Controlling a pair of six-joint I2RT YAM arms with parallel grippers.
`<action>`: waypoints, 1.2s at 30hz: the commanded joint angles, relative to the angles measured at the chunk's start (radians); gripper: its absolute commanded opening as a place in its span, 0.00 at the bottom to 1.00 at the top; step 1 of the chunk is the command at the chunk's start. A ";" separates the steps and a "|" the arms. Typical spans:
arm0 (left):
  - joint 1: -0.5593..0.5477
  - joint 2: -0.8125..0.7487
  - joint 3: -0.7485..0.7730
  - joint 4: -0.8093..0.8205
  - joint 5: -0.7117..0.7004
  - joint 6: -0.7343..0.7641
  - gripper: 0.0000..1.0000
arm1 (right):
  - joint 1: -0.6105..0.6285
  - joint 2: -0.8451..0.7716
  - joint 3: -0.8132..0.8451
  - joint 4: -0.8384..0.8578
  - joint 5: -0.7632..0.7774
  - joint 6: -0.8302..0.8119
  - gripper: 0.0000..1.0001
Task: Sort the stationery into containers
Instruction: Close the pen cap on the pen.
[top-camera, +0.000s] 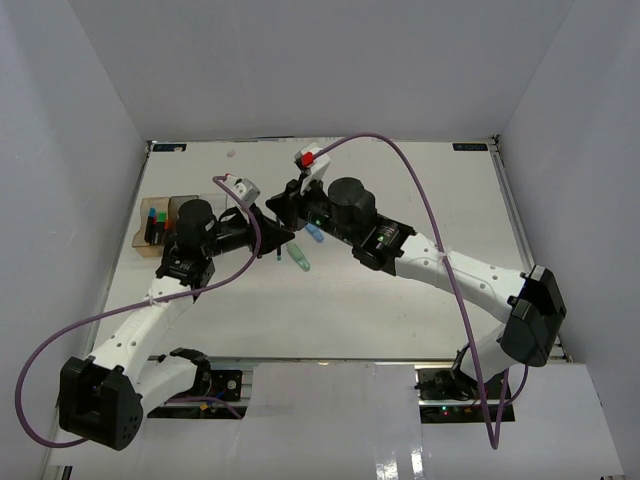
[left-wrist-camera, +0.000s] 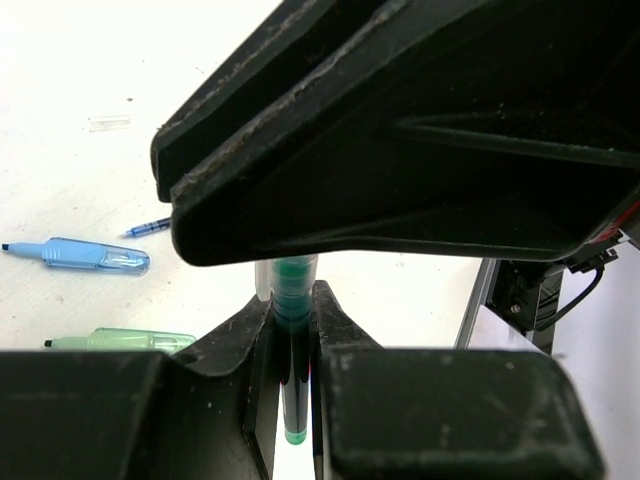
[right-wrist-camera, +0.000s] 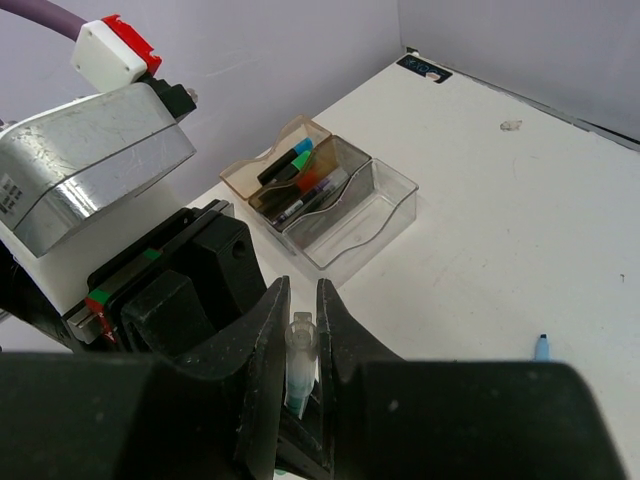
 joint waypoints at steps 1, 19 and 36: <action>0.028 -0.042 0.186 0.315 -0.126 0.004 0.00 | 0.057 0.099 -0.098 -0.483 -0.141 -0.012 0.08; 0.028 -0.027 0.243 0.355 -0.196 -0.002 0.00 | 0.057 0.116 -0.148 -0.502 -0.196 -0.020 0.08; 0.028 -0.041 0.226 0.337 -0.054 0.058 0.00 | 0.057 0.128 -0.148 -0.515 -0.256 -0.029 0.08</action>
